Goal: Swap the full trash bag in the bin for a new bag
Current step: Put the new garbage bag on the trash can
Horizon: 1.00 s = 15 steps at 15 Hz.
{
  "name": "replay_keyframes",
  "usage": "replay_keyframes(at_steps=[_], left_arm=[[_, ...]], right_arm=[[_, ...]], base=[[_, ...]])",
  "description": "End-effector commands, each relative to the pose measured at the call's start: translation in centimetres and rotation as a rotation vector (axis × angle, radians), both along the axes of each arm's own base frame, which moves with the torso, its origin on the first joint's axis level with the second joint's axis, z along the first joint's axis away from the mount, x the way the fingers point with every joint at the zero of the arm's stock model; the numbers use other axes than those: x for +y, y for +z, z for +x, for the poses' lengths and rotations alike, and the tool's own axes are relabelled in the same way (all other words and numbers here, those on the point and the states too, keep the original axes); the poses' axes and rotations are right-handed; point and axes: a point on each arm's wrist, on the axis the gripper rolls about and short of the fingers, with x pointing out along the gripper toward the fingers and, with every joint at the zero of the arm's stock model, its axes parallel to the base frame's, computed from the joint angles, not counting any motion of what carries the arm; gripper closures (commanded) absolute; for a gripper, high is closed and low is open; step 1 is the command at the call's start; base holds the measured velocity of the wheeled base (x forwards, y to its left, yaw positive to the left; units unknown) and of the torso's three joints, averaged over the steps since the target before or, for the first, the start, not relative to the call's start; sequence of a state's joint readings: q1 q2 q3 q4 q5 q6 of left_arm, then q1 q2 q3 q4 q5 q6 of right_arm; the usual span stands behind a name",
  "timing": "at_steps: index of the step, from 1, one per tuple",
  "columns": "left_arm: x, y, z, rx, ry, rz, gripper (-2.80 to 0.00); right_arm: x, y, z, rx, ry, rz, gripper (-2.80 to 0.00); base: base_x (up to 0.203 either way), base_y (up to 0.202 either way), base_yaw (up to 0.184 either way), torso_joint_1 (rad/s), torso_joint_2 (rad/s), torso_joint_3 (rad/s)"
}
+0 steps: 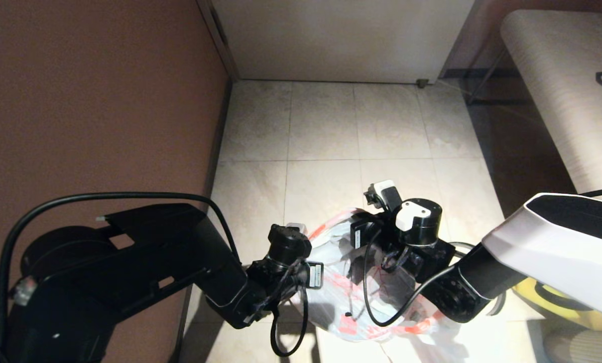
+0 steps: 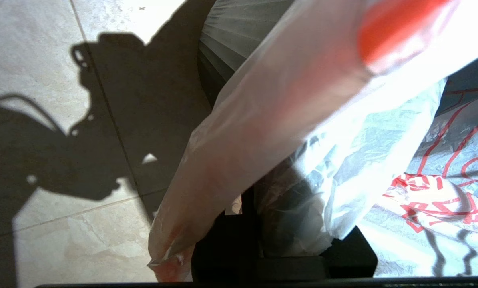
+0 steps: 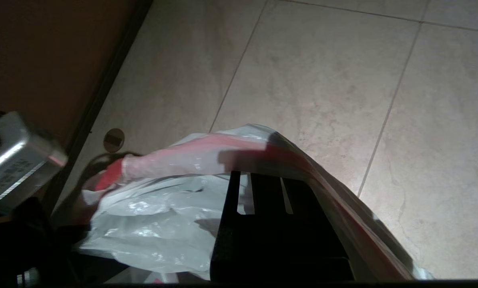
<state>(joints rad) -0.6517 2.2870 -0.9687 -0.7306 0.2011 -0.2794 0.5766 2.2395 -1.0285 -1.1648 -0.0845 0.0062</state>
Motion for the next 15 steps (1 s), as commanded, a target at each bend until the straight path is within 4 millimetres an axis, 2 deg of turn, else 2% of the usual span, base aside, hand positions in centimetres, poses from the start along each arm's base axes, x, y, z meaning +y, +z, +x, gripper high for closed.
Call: replay_keyframes(at_steps=[1, 5, 9, 11, 15], left_arm=[[-0.3, -0.2, -0.3, 0.0, -0.006, 0.006, 0.0], [-0.6, -0.3, -0.7, -0.003, -0.008, 0.024, 0.0], [-0.1, 0.0, -0.7, -0.104, -0.02, -0.009, 0.0], [0.6, 0.4, -0.4, -0.198, -0.016, -0.035, 0.0], [2.0, 2.6, -0.3, -0.247, 0.004, -0.046, 0.0]], right_arm=[[0.0, 1.4, -0.5, -0.015, 0.009, 0.01, 0.0], [0.5, 1.8, -1.1, -0.001, 0.027, -0.001, 0.0], [-1.1, 0.6, 0.5, 0.037, 0.005, -0.02, 0.0], [-2.9, 0.7, 2.1, 0.048, -0.023, -0.023, 0.0], [-6.6, 3.3, 4.0, 0.049, -0.064, -0.013, 0.0]], base=[[0.0, 0.0, 0.0, 0.0, 0.0, 0.0], [0.0, 0.0, 0.0, 0.0, 0.0, 0.0], [0.0, 0.0, 0.0, 0.0, 0.0, 0.0], [0.0, 0.0, 0.0, 0.0, 0.0, 0.0], [0.0, 0.0, 0.0, 0.0, 0.0, 0.0]])
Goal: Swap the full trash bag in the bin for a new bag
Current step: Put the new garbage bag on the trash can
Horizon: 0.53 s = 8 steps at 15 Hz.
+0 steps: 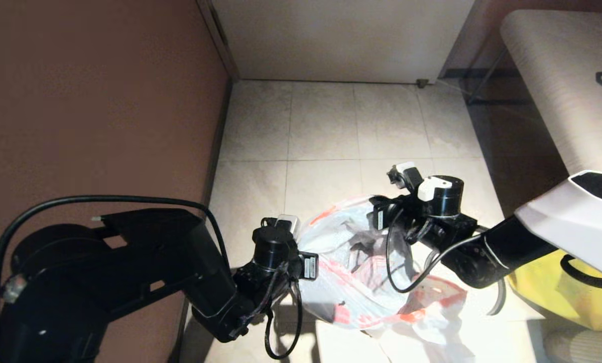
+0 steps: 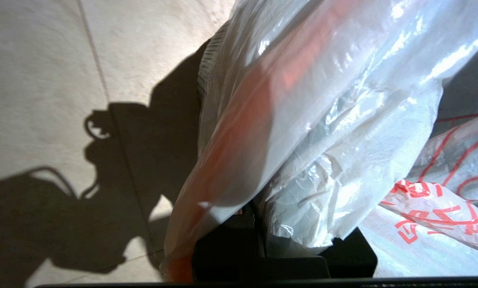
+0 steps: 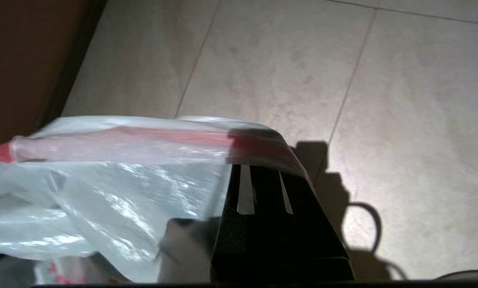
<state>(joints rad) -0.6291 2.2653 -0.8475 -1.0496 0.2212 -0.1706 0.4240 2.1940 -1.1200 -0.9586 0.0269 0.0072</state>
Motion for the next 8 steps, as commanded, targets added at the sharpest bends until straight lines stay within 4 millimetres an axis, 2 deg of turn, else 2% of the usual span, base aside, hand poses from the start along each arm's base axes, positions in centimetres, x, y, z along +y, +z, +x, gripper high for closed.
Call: replay_keyframes(at_steps=[1, 4, 8], left_arm=[[0.9, 1.7, 0.0, -0.038, 0.016, -0.017, 0.0], [1.7, 3.3, 0.2, -0.067, 0.026, -0.04, 0.0], [2.3, 5.7, -0.2, -0.095, 0.012, -0.074, 0.0]], right_arm=[[-2.2, 1.0, 0.6, 0.001, -0.029, 0.006, 0.0], [-4.3, 0.5, 1.4, 0.031, -0.078, 0.021, 0.0], [-6.0, -1.3, 2.0, 0.133, -0.099, 0.008, 0.0]], base=[[0.0, 0.0, 0.0, 0.0, 0.0, 0.0], [0.0, 0.0, 0.0, 0.0, 0.0, 0.0], [0.0, 0.0, 0.0, 0.0, 0.0, 0.0]])
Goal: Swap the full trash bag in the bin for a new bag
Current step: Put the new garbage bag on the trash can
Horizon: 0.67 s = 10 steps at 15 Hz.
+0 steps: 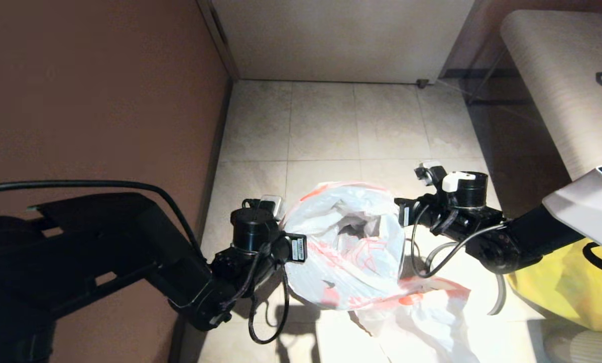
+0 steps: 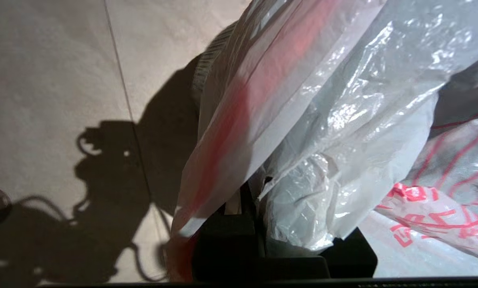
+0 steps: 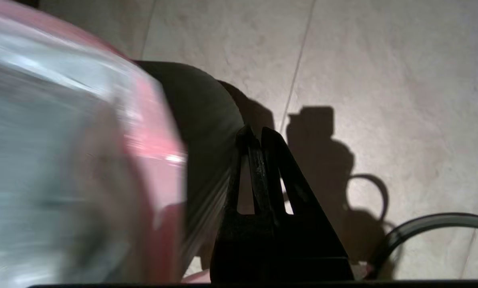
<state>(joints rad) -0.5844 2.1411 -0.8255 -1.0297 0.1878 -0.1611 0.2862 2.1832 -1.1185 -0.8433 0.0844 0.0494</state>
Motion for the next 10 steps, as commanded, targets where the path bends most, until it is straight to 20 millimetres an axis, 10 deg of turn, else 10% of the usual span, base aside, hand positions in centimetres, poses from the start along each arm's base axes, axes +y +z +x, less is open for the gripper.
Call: replay_keyframes(at_steps=[1, 6, 10], left_arm=[[0.5, 1.7, 0.0, -0.02, 0.003, -0.03, 0.0], [1.5, 2.2, 2.3, 0.083, 0.074, -0.087, 0.0], [1.2, -1.0, 5.4, 0.279, 0.167, -0.122, 0.0]], right_arm=[[-0.9, -1.0, 0.4, 0.03, -0.019, -0.007, 0.0], [-2.7, 1.5, -0.4, -0.001, -0.07, 0.037, 0.0], [-4.2, 1.3, -3.1, 0.045, -0.212, 0.029, 0.0]], base=[[0.0, 0.0, 0.0, 0.0, 0.0, 0.0], [0.0, 0.0, 0.0, 0.0, 0.0, 0.0], [0.0, 0.0, 0.0, 0.0, 0.0, 0.0]])
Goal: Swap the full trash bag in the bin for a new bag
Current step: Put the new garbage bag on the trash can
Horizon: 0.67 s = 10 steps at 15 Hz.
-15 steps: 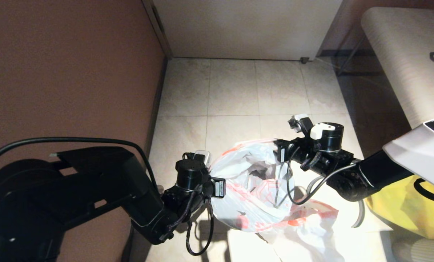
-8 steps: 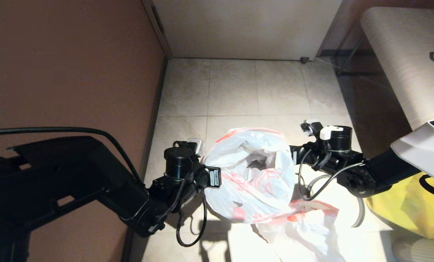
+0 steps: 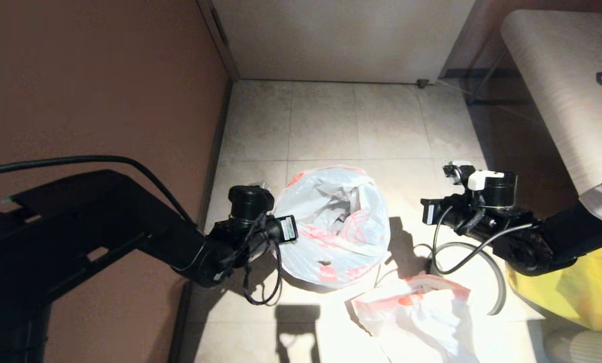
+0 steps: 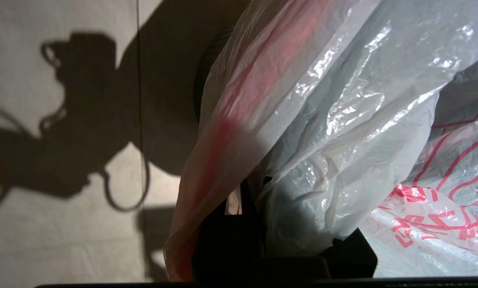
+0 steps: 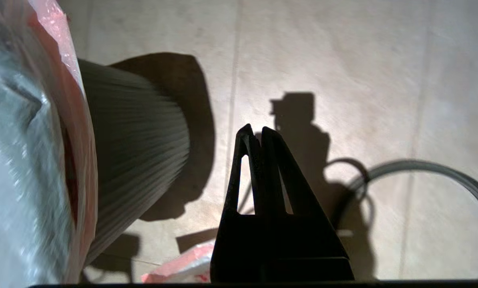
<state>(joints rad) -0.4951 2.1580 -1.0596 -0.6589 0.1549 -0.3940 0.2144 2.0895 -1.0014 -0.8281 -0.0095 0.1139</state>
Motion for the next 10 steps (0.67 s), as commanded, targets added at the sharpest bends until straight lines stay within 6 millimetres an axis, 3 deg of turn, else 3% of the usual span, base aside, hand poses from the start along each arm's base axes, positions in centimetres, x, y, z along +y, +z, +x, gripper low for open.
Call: replay_keyframes(at_steps=[1, 5, 10], left_arm=[[-0.4, -2.9, 1.8, 0.094, 0.034, 0.016, 0.0], [-0.4, -4.3, 3.1, 0.144, 0.056, 0.033, 0.0], [-0.5, -6.5, 4.0, 0.173, 0.077, 0.048, 0.0]], right_arm=[[-0.7, 0.1, -2.0, 0.0, -0.051, 0.006, 0.0], [-1.6, -2.1, -4.8, 0.034, -0.145, -0.011, 0.0], [-2.5, -2.3, -8.3, -0.035, -0.166, -0.049, 0.0]], base=[[0.0, 0.0, 0.0, 0.0, 0.0, 0.0], [0.0, 0.0, 0.0, 0.0, 0.0, 0.0], [0.0, 0.0, 0.0, 0.0, 0.0, 0.0]])
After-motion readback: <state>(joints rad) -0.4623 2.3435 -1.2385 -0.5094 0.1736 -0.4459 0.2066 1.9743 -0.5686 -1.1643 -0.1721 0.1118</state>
